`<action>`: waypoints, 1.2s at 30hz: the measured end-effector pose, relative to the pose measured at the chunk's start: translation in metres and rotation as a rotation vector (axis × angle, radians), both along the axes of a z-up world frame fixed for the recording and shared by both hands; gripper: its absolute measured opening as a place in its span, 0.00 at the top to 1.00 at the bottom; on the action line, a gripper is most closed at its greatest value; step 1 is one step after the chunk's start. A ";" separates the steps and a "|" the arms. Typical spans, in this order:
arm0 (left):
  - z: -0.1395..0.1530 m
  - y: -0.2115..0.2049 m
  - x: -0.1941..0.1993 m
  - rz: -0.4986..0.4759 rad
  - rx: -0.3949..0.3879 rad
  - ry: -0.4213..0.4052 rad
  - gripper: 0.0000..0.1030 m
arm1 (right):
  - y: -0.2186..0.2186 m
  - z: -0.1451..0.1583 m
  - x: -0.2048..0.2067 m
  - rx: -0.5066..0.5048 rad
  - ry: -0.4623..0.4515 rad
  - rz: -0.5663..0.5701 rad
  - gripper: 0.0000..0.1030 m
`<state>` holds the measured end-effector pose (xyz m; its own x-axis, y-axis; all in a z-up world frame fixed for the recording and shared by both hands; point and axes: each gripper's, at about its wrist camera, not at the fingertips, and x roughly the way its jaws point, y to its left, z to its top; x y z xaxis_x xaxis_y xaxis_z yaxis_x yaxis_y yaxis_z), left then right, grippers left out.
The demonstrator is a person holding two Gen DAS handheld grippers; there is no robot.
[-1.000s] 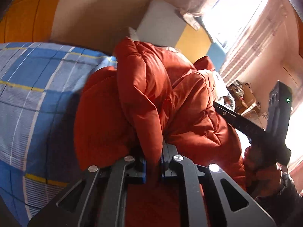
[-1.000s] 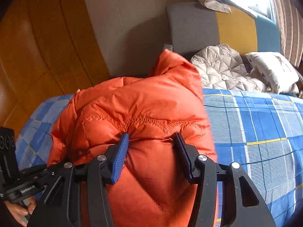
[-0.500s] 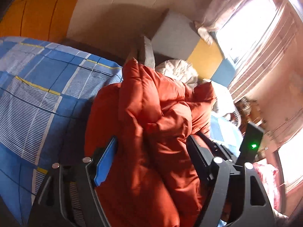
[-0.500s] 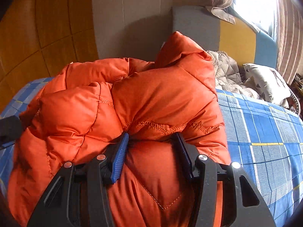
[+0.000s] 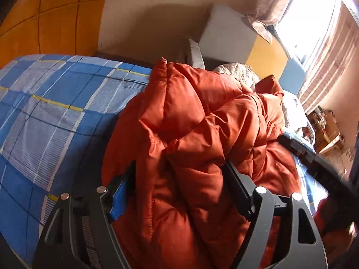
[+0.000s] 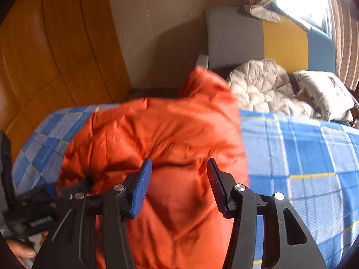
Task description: Fold large clothes
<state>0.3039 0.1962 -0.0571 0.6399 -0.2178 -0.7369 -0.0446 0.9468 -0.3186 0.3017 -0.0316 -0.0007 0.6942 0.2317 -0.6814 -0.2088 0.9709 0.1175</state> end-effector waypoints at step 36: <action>-0.053 0.017 0.012 -0.100 -0.089 -0.030 0.22 | -0.082 -0.058 0.026 0.257 0.299 0.060 0.04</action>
